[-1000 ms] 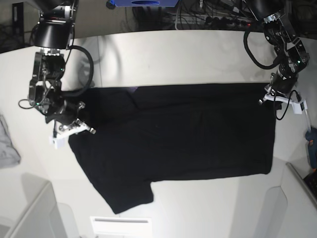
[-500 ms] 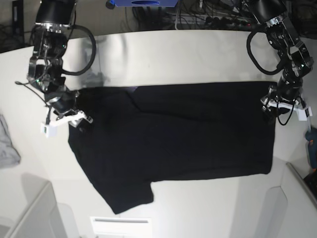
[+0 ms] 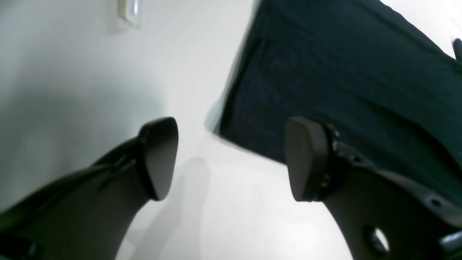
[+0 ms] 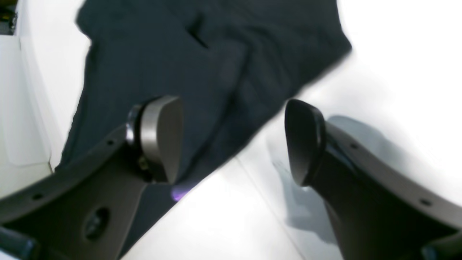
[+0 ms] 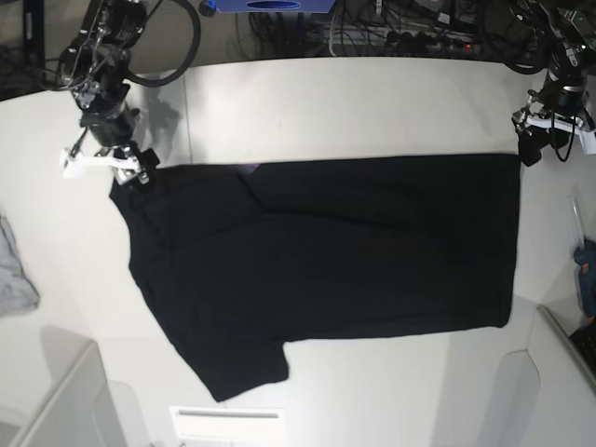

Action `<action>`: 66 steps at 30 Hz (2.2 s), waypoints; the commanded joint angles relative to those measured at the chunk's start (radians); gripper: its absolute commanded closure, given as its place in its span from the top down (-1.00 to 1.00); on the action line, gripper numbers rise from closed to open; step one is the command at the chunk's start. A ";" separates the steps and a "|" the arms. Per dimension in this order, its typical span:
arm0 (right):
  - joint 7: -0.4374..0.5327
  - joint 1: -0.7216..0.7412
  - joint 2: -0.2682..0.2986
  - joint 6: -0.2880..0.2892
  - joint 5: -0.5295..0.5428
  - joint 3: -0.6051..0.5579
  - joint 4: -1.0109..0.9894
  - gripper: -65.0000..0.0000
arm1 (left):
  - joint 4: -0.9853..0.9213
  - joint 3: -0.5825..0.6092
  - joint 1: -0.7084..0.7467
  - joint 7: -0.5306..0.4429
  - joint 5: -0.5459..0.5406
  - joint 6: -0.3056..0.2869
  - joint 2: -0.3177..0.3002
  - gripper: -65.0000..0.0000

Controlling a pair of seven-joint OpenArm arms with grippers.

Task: Fold the T-shirt properly
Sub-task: 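Raise the left gripper and regrasp the shirt corner, then drag the shirt further toward the arms with both grippers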

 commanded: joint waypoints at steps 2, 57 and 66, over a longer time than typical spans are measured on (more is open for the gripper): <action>0.017 0.026 0.003 0.005 0.006 0.008 -0.038 0.29 | -0.034 -0.007 0.000 -0.016 -0.010 -0.007 -0.017 0.38; 0.133 0.147 0.037 0.121 0.003 0.065 -0.311 -1.00 | -0.349 0.086 -0.211 -0.010 0.151 -0.004 -0.045 -1.00; 0.129 0.019 0.037 0.118 0.003 0.065 -0.150 -1.00 | -0.172 0.140 -0.071 -0.010 0.147 -0.004 -0.050 -1.00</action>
